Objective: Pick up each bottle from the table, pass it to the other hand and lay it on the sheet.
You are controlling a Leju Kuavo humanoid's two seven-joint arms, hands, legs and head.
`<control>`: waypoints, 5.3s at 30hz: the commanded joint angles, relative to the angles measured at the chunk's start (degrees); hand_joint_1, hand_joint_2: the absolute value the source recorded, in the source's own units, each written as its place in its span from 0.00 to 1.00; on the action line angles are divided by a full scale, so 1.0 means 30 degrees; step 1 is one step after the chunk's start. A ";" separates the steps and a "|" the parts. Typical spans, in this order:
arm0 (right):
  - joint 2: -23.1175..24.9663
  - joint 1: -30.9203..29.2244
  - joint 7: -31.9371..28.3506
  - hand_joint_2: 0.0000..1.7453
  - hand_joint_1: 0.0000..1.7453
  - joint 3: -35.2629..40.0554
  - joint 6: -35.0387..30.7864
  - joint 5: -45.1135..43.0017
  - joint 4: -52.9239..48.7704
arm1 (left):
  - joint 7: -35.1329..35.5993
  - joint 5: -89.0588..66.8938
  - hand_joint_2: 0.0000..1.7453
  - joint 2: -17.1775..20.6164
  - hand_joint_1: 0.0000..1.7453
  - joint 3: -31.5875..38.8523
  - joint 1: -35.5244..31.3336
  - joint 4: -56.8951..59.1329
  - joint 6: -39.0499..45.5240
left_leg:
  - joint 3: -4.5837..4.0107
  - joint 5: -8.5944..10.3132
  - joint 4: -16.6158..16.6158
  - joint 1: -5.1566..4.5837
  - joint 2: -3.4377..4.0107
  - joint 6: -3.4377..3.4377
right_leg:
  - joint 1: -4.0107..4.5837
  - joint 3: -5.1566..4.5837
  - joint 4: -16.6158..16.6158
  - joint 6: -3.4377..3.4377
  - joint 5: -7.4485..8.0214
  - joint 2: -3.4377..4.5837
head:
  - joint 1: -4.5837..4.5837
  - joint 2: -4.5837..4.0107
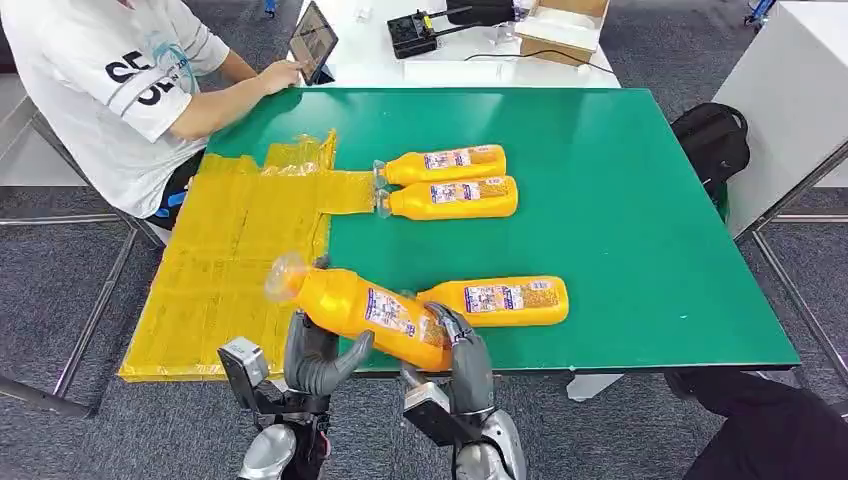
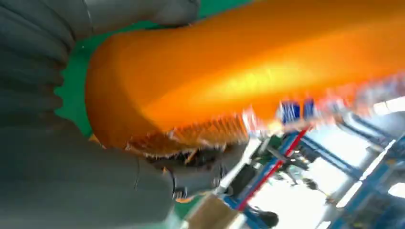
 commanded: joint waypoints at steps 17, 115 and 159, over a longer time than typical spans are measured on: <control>-0.0007 -0.2658 0.0032 1.00 1.00 1.0133 -0.2732 -0.4453 0.7887 | -0.0392 0.0796 1.00 -0.0671 0.00 -0.0173 -0.1105 0.2574 0.0023 | 0.0061 -0.0028 0.0000 0.0009 -0.0017 0.0014 | 0.0017 0.0058 -0.0012 -0.0042 -0.0036 -0.0039 | 0.0000 0.0000; -0.0571 -0.0105 -0.0978 1.00 0.00 0.5234 0.0591 -0.9471 -0.7799 | 1.0292 -3.1143 1.00 0.5760 1.00 0.4550 -1.2536 1.9678 1.1131 | 0.0124 0.0026 -0.0013 0.0009 0.0049 0.0032 | 0.0021 0.0099 -0.0002 -0.0058 -0.0011 0.0005 | 0.0015 0.0000; -0.0007 -0.0908 -0.0978 1.00 0.00 0.4019 0.2123 -0.7205 -0.3697 | -0.0423 -1.0599 1.00 0.1529 0.00 1.1297 -1.1081 0.9763 0.6904 | 0.0226 0.0094 -0.0008 0.0012 -0.0102 0.0045 | 0.0024 0.0273 0.0003 -0.0055 0.0005 -0.0100 | 0.0015 0.0000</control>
